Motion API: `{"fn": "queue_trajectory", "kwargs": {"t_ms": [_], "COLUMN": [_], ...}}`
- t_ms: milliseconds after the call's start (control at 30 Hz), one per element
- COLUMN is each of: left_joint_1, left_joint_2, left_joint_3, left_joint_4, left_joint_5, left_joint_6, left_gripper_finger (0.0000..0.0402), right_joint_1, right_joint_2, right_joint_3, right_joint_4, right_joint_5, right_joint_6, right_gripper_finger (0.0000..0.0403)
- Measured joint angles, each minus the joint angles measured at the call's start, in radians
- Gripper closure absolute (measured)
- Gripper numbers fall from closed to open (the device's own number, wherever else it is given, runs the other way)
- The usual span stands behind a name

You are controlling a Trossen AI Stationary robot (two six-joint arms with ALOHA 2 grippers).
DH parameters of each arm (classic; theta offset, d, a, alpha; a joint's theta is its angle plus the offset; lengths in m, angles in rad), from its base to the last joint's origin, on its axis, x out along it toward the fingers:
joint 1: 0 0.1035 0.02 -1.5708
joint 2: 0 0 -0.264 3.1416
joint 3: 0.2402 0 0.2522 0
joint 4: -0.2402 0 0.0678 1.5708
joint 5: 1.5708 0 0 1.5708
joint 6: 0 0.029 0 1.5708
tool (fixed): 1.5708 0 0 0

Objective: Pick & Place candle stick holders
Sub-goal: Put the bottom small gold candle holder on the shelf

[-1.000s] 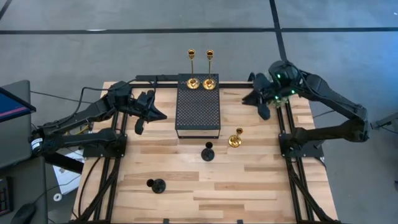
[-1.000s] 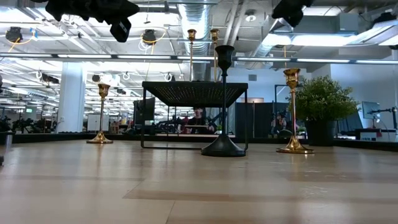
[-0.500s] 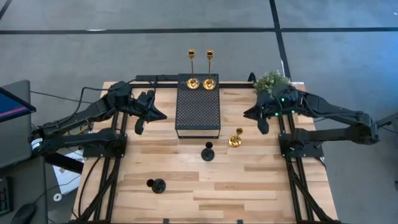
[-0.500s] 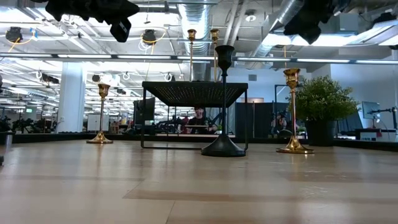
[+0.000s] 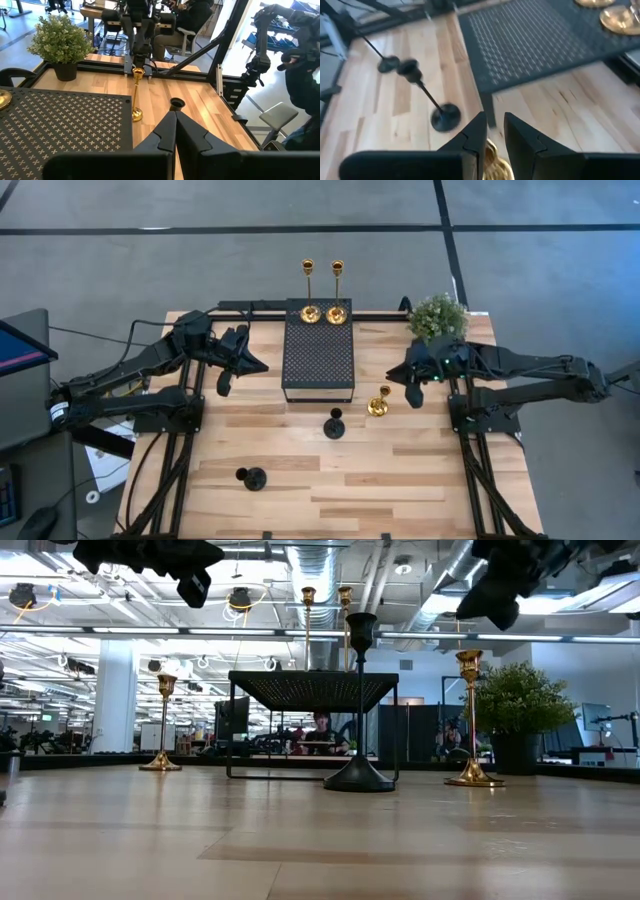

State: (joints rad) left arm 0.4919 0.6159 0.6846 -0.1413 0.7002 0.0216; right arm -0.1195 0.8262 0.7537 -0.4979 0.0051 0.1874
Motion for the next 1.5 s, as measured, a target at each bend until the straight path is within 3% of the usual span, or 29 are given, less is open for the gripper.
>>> {"fn": "queue_trajectory", "kwargs": {"t_ms": [200,433,767,1033,1300,1500], "left_joint_1": [0.0,0.0,0.0,0.0,0.0,0.0], "left_joint_2": [0.0,0.0,0.0,0.0,0.0,0.0], "left_joint_3": [0.0,0.0,0.0,0.0,0.0,0.0], "left_joint_4": [0.0,0.0,0.0,0.0,0.0,0.0], "left_joint_5": [0.0,0.0,0.0,0.0,0.0,0.0], "left_joint_6": [0.0,0.0,0.0,0.0,0.0,0.0], "left_gripper_finger": [0.0396,0.0396,0.0396,0.0396,0.0396,0.0396], "right_joint_1": [0.051,0.127,0.276,0.36,0.35,0.383], "right_joint_2": [0.024,0.032,0.032,0.032,0.031,0.019], "right_joint_3": [-0.002,-0.003,-0.003,-0.025,-0.043,-0.043], "right_joint_4": [0.074,0.014,-0.153,-0.178,-0.136,-0.018], "right_joint_5": [-0.002,0.002,0.177,0.178,0.184,0.304], "right_joint_6": [-0.011,0.071,0.297,0.387,0.368,0.021], "right_gripper_finger": [0.0345,0.0345,0.0345,0.0345,0.0345,0.0345]}}
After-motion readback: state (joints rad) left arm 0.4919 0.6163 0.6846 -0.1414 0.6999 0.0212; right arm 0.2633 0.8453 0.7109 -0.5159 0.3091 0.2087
